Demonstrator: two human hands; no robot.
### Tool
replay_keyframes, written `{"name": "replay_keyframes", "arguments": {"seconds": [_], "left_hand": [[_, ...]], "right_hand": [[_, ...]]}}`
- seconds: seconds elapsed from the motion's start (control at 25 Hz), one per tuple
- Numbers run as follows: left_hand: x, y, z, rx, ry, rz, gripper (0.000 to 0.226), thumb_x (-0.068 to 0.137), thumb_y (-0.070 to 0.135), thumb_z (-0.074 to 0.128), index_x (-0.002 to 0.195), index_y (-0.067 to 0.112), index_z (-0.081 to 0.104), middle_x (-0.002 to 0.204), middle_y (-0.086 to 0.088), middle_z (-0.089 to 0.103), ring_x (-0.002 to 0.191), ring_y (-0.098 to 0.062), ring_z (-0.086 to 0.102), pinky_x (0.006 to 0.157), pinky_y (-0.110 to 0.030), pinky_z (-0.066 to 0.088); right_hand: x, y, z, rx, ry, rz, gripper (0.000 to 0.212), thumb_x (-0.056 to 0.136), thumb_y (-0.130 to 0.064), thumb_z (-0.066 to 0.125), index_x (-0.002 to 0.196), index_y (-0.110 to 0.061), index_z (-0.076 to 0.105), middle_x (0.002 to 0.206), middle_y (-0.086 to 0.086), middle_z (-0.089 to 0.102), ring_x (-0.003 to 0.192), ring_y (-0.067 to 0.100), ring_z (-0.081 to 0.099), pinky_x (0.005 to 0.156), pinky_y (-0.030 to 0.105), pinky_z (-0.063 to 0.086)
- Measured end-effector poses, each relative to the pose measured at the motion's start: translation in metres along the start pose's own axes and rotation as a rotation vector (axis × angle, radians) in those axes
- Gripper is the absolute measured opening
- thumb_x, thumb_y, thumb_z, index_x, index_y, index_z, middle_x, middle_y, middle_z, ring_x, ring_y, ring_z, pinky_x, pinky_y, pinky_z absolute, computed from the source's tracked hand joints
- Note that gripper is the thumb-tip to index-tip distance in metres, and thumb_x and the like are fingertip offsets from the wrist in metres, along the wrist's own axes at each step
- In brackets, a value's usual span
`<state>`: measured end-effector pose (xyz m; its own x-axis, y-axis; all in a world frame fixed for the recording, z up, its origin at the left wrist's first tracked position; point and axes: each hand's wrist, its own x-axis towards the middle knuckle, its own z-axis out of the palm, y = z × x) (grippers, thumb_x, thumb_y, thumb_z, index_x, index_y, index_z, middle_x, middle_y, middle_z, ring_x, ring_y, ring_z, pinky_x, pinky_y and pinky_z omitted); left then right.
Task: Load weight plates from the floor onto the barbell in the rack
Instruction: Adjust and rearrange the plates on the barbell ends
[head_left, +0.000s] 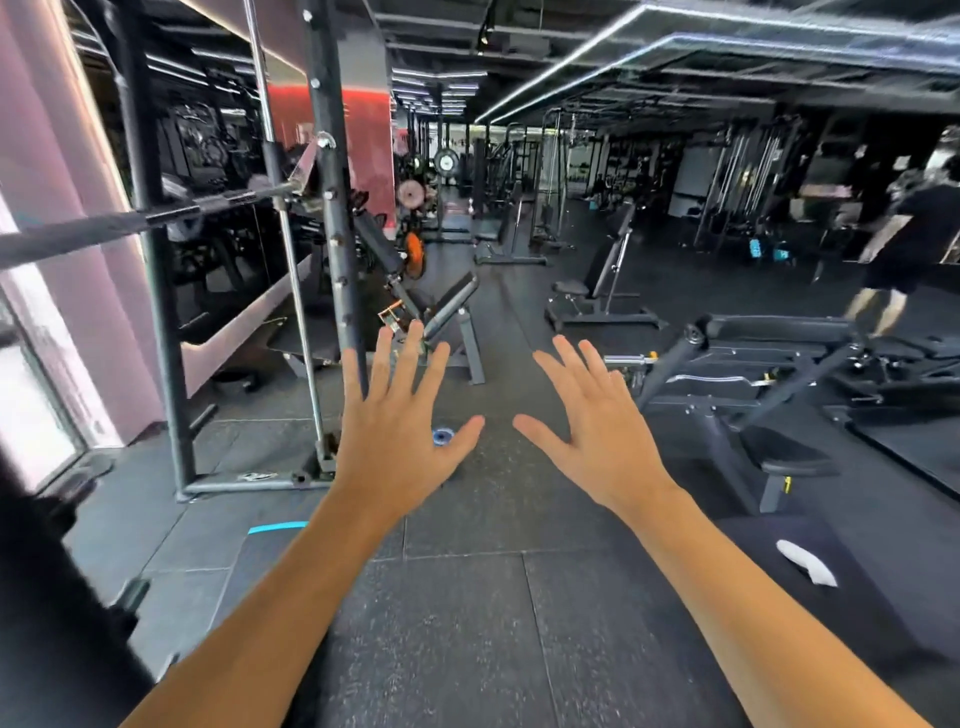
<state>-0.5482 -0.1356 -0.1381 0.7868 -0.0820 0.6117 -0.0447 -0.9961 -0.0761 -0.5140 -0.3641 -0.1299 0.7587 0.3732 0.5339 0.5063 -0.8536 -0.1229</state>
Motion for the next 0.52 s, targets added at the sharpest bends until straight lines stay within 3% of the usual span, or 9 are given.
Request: {"name": "replay_keyframes", "arguments": {"seconds": [0.16, 0.24, 0.32, 0.36, 0.44, 0.52], "left_hand": [[0.075, -0.012, 0.075, -0.027, -0.071, -0.017, 0.089, 0.089, 0.079, 0.022, 0.158, 0.023, 0.027, 0.168, -0.008, 0.011, 0.155, -0.033, 0.003, 0.121, -0.062, 0.007], [0.112, -0.008, 0.116, -0.190, -0.102, -0.055, 0.088, 0.088, 0.082, 0.020, 0.159, 0.030, 0.017, 0.169, 0.000, 0.001, 0.156, -0.027, -0.003, 0.123, -0.057, 0.001], [0.153, 0.002, 0.148, -0.808, -0.180, -0.275, 0.082, 0.088, 0.081, 0.025, 0.158, 0.038, 0.016, 0.168, 0.013, 0.005, 0.155, -0.014, 0.002, 0.124, -0.049, 0.002], [0.178, 0.006, 0.164, -1.189, -0.275, -0.426, 0.080, 0.089, 0.079, 0.026, 0.157, 0.038, 0.019, 0.166, 0.015, 0.012, 0.154, -0.012, 0.009, 0.125, -0.049, 0.005], [0.229, 0.011, 0.207, -1.743, -0.388, -0.638, 0.078, 0.091, 0.076, 0.025, 0.156, 0.033, 0.028, 0.164, 0.009, 0.025, 0.153, -0.019, 0.019, 0.125, -0.052, 0.008], [0.283, 0.009, 0.254, -2.055, -0.396, -0.726, 0.082, 0.087, 0.079, 0.032, 0.153, 0.029, 0.039, 0.160, 0.002, 0.037, 0.151, -0.026, 0.026, 0.123, -0.056, 0.010]], "right_hand": [[0.070, 0.049, 0.051, -0.022, -0.009, 0.022, 0.079, 0.091, -0.075, 0.028, 0.154, -0.027, 0.025, 0.165, -0.003, 0.012, 0.153, 0.022, 0.002, 0.120, 0.054, 0.018], [0.108, 0.069, 0.075, 0.172, -0.024, 0.067, 0.072, 0.095, -0.069, 0.033, 0.155, -0.030, 0.023, 0.165, -0.008, 0.011, 0.153, 0.015, -0.001, 0.121, 0.047, 0.013], [0.153, 0.089, 0.097, 0.801, -0.103, 0.320, 0.056, 0.104, -0.048, 0.036, 0.155, -0.029, 0.024, 0.164, -0.010, 0.016, 0.152, 0.010, 0.005, 0.122, 0.040, 0.014], [0.179, 0.103, 0.113, 1.192, -0.172, 0.440, 0.052, 0.106, -0.042, 0.034, 0.155, -0.027, 0.027, 0.162, -0.007, 0.024, 0.151, 0.013, 0.014, 0.121, 0.044, 0.018], [0.228, 0.141, 0.155, 1.787, -0.250, 0.442, 0.060, 0.098, -0.059, 0.034, 0.151, -0.030, 0.037, 0.155, -0.003, 0.041, 0.146, 0.020, 0.033, 0.116, 0.054, 0.027], [0.281, 0.183, 0.195, 2.080, -0.279, 0.409, 0.070, 0.092, -0.071, 0.031, 0.148, -0.030, 0.042, 0.150, 0.002, 0.049, 0.141, 0.024, 0.041, 0.114, 0.057, 0.029]]}}
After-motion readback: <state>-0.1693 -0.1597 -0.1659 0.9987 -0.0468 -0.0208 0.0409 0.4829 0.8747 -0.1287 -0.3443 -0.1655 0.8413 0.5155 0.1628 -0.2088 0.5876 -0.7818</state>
